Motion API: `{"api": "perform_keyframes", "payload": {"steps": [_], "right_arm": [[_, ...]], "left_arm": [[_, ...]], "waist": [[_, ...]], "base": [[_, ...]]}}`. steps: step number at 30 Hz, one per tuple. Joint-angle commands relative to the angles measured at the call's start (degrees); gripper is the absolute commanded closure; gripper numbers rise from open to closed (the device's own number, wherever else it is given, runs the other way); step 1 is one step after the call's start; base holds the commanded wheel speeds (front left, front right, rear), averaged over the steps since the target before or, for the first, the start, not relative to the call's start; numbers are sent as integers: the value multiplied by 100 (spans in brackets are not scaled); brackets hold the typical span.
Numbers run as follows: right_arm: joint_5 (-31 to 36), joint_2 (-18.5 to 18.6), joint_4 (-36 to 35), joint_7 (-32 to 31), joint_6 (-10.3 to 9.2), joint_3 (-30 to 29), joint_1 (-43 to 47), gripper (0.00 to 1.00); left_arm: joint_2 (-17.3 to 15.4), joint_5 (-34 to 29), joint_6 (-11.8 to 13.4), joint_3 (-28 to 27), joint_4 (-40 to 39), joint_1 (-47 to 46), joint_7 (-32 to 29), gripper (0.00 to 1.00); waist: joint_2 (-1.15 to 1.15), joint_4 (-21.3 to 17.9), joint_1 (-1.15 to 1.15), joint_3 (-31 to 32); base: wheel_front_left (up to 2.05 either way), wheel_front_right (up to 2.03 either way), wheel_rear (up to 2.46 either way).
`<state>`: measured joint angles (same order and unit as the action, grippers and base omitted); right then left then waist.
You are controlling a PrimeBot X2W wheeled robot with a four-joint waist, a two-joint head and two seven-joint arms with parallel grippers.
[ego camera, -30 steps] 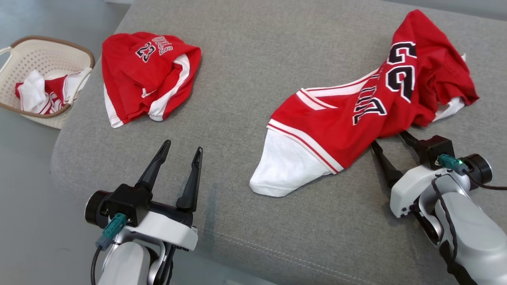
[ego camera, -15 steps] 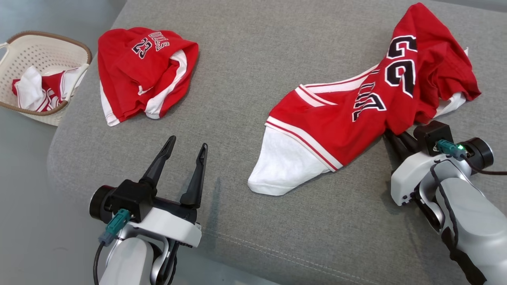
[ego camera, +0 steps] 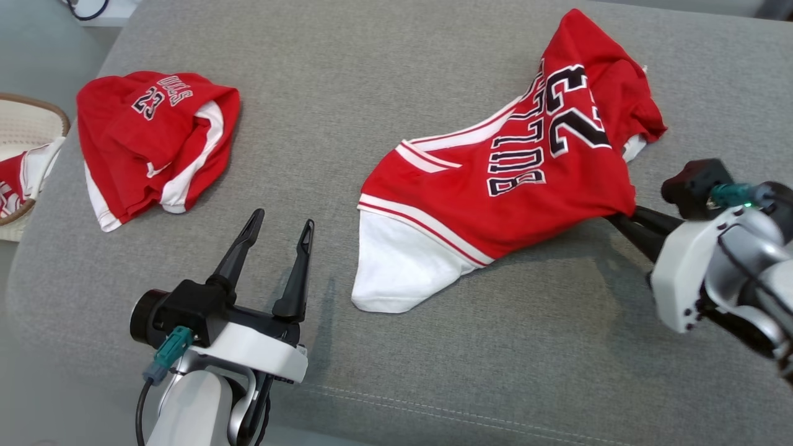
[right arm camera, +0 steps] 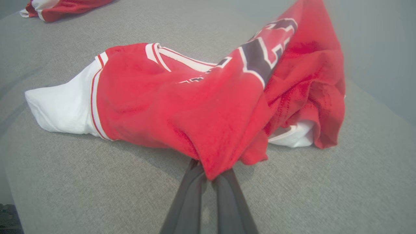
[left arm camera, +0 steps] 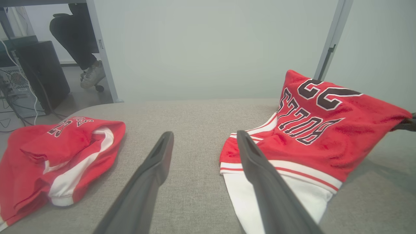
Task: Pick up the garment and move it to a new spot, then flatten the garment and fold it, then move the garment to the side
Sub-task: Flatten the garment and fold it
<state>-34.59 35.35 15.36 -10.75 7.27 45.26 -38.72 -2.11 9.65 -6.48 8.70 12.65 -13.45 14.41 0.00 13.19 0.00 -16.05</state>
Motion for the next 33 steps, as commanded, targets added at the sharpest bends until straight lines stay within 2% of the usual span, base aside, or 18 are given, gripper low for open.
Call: {"api": "perform_keyframes", "payload": {"steps": [1,4,5,7,11,15,18,20,21,22,28,33], "right_arm": [[-306,269,-482,-305,22,-99,157,100],[-774,831,-1540,-1354,22,-382,207,100],[-992,1136,-2017,-2110,22,-669,255,100],[-1104,1291,-2450,-2739,22,-922,263,100],[-1112,1225,-2866,-3777,22,-1171,338,100],[-1009,740,-2713,-4319,22,-977,697,100],[-769,331,-2353,-4139,22,-757,941,99],[-623,27,-2043,-3785,22,-649,1071,80],[-518,-89,-1912,-3560,22,-603,1096,57],[-320,-163,-1780,-3297,22,-562,1094,0],[51,-585,-1239,-1927,22,-800,1440,0],[179,-751,-1402,-931,22,-1346,2131,0]], "left_arm": [[-77,-25,41,-200,-180,-108,59,0],[-77,-21,42,-219,-196,-113,59,0],[-77,-16,43,-214,-190,-117,59,0],[-77,4,47,-190,-190,-126,59,0],[-77,39,51,-148,-180,-150,59,0],[-77,65,51,-100,-156,-202,59,0],[-77,66,54,-86,-138,-234,59,0],[-77,36,49,-87,-118,-249,59,0],[-77,16,45,-90,-111,-255,59,0],[-77,-11,40,-96,-108,-261,59,0],[-103,-138,14,-227,-110,-252,59,0],[-180,-212,39,-418,-120,-165,59,0]], "waist": [[0,-93,0,-1],[0,-167,0,-11],[0,-185,0,-6],[0,-180,0,-18],[0,-157,0,-48],[0,-98,0,-88],[0,-85,0,-128],[0,-98,0,-156],[0,-104,0,-167],[0,-115,0,-178],[0,-249,0,-178],[0,-452,0,-84]], "base": [[0,0,0],[0,0,0],[0,0,0],[0,0,0],[0,0,0],[0,0,0],[0,0,0],[0,0,0],[0,0,0],[0,0,0],[0,0,0],[0,0,0]]}}
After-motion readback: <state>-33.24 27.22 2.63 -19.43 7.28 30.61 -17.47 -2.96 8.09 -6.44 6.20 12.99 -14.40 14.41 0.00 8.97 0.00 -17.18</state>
